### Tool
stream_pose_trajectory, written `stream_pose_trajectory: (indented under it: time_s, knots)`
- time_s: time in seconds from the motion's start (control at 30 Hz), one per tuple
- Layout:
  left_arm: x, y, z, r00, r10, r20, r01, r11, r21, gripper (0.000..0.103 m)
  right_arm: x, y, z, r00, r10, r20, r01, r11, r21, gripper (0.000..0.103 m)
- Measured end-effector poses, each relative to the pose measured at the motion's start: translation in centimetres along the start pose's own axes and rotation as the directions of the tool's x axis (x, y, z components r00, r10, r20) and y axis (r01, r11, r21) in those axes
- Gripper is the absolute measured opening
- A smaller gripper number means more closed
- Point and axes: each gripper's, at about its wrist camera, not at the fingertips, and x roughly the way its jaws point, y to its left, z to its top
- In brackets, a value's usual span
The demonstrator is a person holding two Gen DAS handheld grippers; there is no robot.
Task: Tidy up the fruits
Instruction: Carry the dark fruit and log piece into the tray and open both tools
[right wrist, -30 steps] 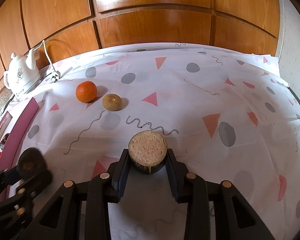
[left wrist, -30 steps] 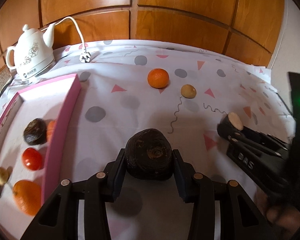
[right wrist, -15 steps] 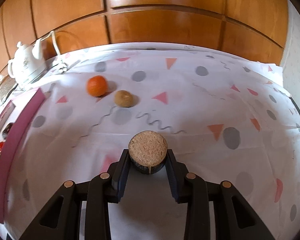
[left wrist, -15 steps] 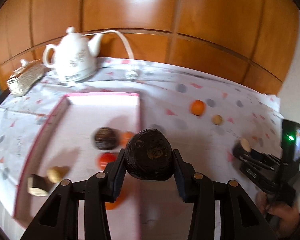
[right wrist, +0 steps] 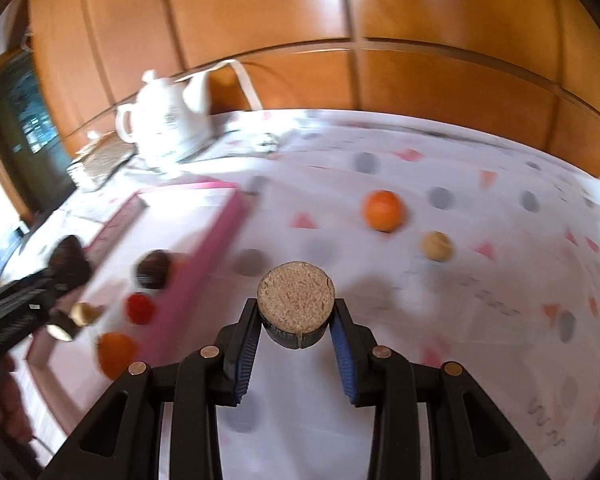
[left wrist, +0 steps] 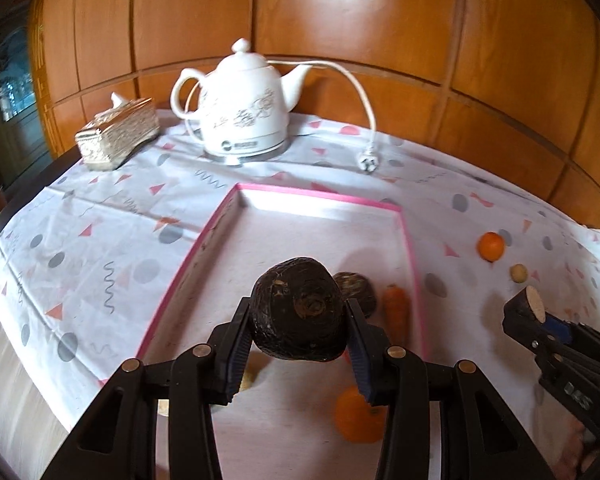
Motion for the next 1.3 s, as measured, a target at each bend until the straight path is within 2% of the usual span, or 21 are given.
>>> stream_pose_trajectory:
  time_s: [0.13,0.27,0.8,0.9,0.97,1.3]
  knots:
    - [0.6,0.8,-0.2,1.000,0.006,-0.017,-0.006,1.000,-0.021,0.044,0.4,2.9,0.4,0.996,0.081,-0.020,-0.082,0.996,-0.030,0.035]
    - [0.9,1.6,-0.2,0.999,0.015,-0.031,-0.016,0.999,-0.040,0.044,0.5,5.0,0.5,0.991,0.127,-0.033,-0.129,0.990,-0.056,0.035]
    - [1.5,3.9,0.9,0.998,0.054,-0.028,-0.056,0.995,-0.083,0.045,1.9,9.3,3.1,0.976,0.212,-0.041,-0.215,0.975,-0.065,0.036]
    - [1.3,4.4,1.2,0.997,0.073,-0.012,-0.074,0.993,-0.093,0.059,2.4,9.8,3.6,0.969,0.243,-0.045,-0.245,0.968,-0.056,0.036]
    - [1.0,4.9,1.3,0.998,0.070,-0.003,-0.069,0.991,-0.110,0.060,3.1,10.1,3.9,0.954,0.290,-0.073,-0.292,0.956,-0.030,0.036]
    - [0.1,5.1,-0.4,0.997,0.077,-0.013,-0.078,0.987,-0.141,0.060,3.0,9.5,2.9,0.956,0.283,-0.075,-0.283,0.959,0.001,0.038]
